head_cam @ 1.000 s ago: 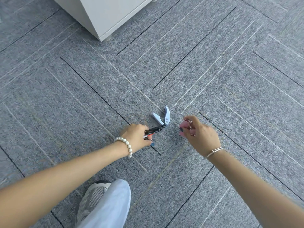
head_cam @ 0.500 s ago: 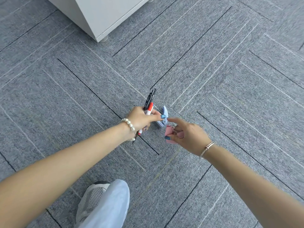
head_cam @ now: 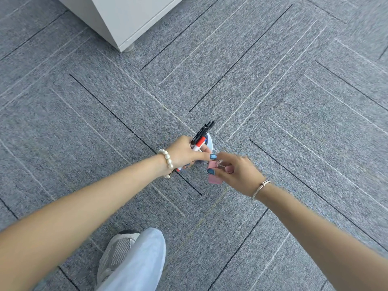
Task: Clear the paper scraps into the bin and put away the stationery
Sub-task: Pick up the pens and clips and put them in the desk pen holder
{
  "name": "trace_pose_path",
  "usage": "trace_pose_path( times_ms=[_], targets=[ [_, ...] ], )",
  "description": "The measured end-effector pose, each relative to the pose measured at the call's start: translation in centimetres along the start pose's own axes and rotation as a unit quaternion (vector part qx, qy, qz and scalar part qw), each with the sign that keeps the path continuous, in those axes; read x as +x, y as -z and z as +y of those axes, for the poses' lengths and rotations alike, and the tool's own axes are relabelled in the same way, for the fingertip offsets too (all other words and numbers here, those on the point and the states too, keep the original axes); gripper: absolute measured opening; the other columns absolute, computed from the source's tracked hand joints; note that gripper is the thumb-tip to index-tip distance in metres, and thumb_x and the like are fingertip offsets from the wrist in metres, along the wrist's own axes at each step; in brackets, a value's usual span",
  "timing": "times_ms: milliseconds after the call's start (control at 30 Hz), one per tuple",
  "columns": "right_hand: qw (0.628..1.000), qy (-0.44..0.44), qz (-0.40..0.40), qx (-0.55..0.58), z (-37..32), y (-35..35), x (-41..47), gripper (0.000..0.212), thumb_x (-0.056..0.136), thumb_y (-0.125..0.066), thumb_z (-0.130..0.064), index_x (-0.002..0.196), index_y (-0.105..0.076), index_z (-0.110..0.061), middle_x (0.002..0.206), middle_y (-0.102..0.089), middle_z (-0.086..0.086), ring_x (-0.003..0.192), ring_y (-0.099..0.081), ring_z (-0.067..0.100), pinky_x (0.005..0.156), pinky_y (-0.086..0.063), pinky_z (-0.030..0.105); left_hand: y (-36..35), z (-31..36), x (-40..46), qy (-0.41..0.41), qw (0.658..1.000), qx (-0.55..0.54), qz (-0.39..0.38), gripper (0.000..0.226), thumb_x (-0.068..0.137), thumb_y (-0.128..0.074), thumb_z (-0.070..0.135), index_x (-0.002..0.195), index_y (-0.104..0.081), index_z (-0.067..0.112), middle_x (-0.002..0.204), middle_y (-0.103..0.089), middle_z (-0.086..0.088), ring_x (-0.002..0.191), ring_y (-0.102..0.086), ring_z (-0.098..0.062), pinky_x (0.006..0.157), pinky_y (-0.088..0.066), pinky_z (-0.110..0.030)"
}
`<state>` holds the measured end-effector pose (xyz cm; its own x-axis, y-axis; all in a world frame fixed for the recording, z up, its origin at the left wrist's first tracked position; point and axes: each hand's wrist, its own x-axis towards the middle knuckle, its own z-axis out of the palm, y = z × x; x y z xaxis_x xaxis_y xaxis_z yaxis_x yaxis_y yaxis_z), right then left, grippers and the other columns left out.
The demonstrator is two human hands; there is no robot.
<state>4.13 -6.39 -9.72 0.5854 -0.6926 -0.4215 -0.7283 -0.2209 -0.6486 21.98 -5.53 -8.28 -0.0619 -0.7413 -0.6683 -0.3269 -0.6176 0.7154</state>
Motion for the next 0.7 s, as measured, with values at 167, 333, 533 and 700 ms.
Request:
trace_pose_path(
  times_ms=[167, 333, 533, 700],
  targets=[
    [1.000, 0.005, 0.023, -0.017, 0.4, -0.2, 0.0, 0.020, 0.086, -0.055, -0.029, 0.105, -0.058, -0.022, 0.055, -0.054, -0.007, 0.045, -0.045, 0.001, 0.045, -0.032, 0.014, -0.3, -0.2, 0.2, -0.044, 0.994, 0.099, 0.025, 0.013, 0.073, -0.072, 0.030, 0.079, -0.066, 0.020, 0.051, -0.041, 0.007, 0.039, -0.029, -0.006, 0.037, -0.023, -0.016],
    [0.999, 0.008, 0.029, -0.039, 0.4, 0.1, 0.0, 0.025, 0.087, -0.053, -0.030, 0.110, -0.058, -0.022, 0.064, -0.065, -0.003, 0.056, -0.059, 0.005, 0.051, -0.049, 0.023, -0.2, -0.4, 0.2, -0.065, 0.989, 0.122, 0.056, 0.016, 0.075, -0.069, 0.036, 0.082, -0.065, 0.021, 0.049, -0.038, 0.009, 0.037, -0.026, -0.004, 0.030, -0.020, -0.011],
    [0.998, -0.028, 0.055, -0.020, 1.3, 0.8, -0.2, 0.028, 0.087, -0.055, -0.031, 0.112, -0.058, -0.021, 0.073, -0.071, 0.002, 0.061, -0.064, 0.013, 0.050, -0.049, 0.023, 0.7, -1.1, 1.8, -0.058, 0.942, 0.296, 0.147, 0.050, 0.072, -0.057, 0.060, 0.097, -0.060, 0.017, 0.054, -0.048, 0.006, 0.038, -0.033, -0.008, 0.036, -0.029, -0.017],
    [0.993, -0.068, 0.096, -0.014, 2.4, 2.1, 0.0, 0.022, 0.086, -0.055, -0.030, 0.106, -0.060, -0.021, 0.061, -0.063, -0.004, 0.047, -0.052, 0.006, 0.044, -0.042, 0.019, -1.6, 0.2, 2.7, -0.097, 0.834, 0.518, 0.163, 0.064, 0.066, -0.045, 0.079, 0.096, -0.052, 0.022, 0.063, -0.051, 0.009, 0.049, -0.048, -0.004, 0.042, -0.037, -0.016]
  ],
)
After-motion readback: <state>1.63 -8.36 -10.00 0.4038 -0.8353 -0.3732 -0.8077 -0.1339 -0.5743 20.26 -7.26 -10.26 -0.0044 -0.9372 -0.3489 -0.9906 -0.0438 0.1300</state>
